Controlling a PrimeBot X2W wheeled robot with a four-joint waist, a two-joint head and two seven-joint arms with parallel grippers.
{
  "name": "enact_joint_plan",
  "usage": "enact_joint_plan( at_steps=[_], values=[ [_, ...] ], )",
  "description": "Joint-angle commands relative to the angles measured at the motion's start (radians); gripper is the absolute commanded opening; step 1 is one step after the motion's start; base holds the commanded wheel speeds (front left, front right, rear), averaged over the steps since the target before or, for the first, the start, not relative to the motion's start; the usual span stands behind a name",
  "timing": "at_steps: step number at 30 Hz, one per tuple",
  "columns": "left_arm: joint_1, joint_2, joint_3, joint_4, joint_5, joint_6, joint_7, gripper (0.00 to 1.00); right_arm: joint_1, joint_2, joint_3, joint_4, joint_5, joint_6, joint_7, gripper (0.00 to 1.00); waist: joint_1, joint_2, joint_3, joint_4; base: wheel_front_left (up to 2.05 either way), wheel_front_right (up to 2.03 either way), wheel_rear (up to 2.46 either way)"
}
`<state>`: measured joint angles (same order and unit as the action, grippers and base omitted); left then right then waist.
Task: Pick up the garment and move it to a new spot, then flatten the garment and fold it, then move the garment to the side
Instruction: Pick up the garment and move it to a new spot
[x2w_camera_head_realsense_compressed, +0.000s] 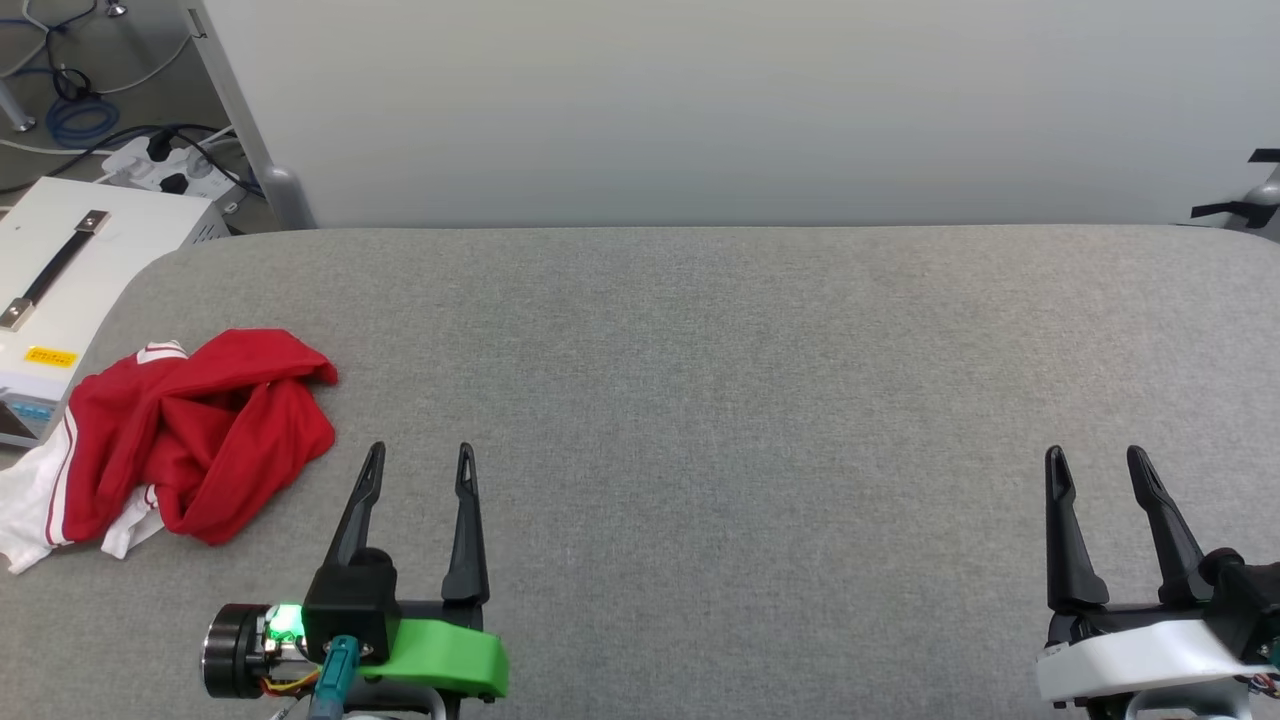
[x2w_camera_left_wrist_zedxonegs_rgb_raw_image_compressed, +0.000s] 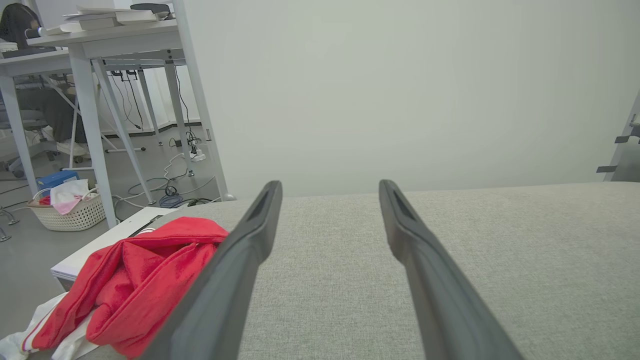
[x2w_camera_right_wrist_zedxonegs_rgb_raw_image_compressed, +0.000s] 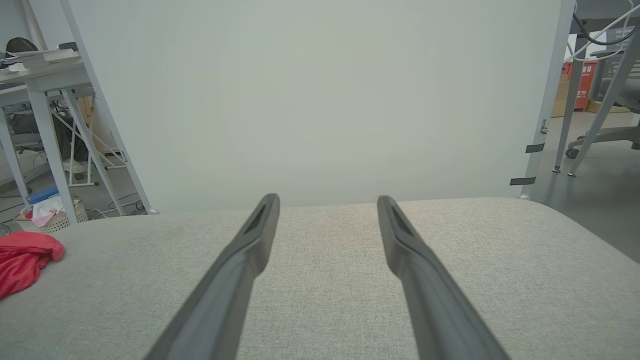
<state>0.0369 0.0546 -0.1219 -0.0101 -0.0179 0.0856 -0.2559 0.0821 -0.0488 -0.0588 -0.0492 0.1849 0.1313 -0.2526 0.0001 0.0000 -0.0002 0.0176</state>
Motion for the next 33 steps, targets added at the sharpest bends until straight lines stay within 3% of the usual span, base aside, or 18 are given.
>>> enact_joint_plan(
  at_steps=[1, 14, 33],
  values=[
    [0.006, -0.004, 0.0, 0.001, -0.005, 0.009, -0.006, 1.0, 0.015, -0.001, -0.001, -0.001, 0.01, -0.001, -0.009, 1.0, -0.0001, 0.0, 0.001, 0.004, 0.0, 0.0, 0.0],
    [-0.011, -0.004, 0.035, 0.001, -0.03, 0.01, -0.006, 1.0, 0.005, -0.001, 0.009, -0.01, 0.0, -0.001, -0.009, 1.0, -0.0001, 0.0, 0.022, 0.099, 0.0, 0.0, 0.0],
    [-0.027, -0.004, 0.072, 0.011, -0.072, 0.016, -0.006, 1.0, -0.01, -0.001, 0.021, -0.013, -0.029, -0.001, -0.009, 1.0, -0.0001, 0.0, 0.062, 0.351, 0.0, 0.0, 0.0]
  ],
)
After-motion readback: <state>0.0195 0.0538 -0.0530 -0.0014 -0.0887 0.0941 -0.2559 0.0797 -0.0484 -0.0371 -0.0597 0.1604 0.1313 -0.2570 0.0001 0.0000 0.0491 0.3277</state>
